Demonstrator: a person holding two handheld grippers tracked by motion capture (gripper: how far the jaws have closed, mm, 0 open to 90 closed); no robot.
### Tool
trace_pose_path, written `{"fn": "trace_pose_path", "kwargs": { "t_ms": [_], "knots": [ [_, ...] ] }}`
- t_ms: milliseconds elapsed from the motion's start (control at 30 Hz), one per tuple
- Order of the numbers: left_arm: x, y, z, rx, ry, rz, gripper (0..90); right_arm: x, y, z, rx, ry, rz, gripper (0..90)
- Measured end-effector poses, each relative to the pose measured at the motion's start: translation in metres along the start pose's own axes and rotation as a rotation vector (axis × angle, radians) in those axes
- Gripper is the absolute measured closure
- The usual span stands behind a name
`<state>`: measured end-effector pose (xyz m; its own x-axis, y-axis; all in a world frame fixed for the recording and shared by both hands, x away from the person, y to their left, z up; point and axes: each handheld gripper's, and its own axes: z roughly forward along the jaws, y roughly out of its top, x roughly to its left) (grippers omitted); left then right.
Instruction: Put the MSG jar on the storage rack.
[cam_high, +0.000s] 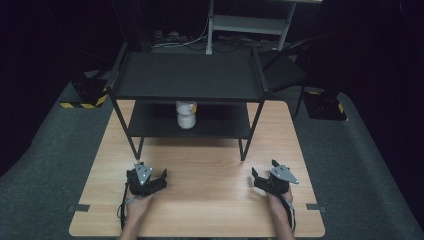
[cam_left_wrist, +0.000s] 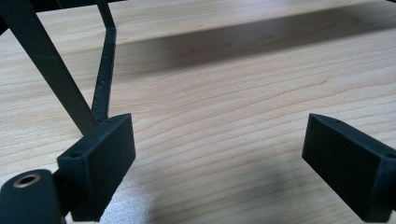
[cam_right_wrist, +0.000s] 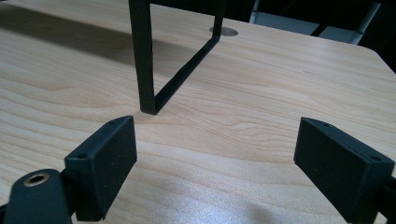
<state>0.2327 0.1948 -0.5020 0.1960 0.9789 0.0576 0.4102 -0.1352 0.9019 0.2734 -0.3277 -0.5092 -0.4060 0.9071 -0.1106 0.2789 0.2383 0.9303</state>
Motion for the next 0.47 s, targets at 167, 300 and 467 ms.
{"fn": "trace_pose_path", "kwargs": {
  "t_ms": [167,300,467],
  "knots": [
    [-0.0016,0.0005,0.0005,0.006,0.001,0.019,9.8,0.0,0.0,0.0002,0.0,0.0,-0.003,12.5],
    [-0.001,0.0002,0.0002,0.003,-0.001,0.015,9.8,0.0,0.0,0.0002,0.001,0.0,-0.002,12.5],
    [-0.0013,0.0005,0.0004,0.005,-0.001,0.018,9.7,0.0,0.0,0.0,0.0,-0.001,-0.001,12.4]
  ]
}}
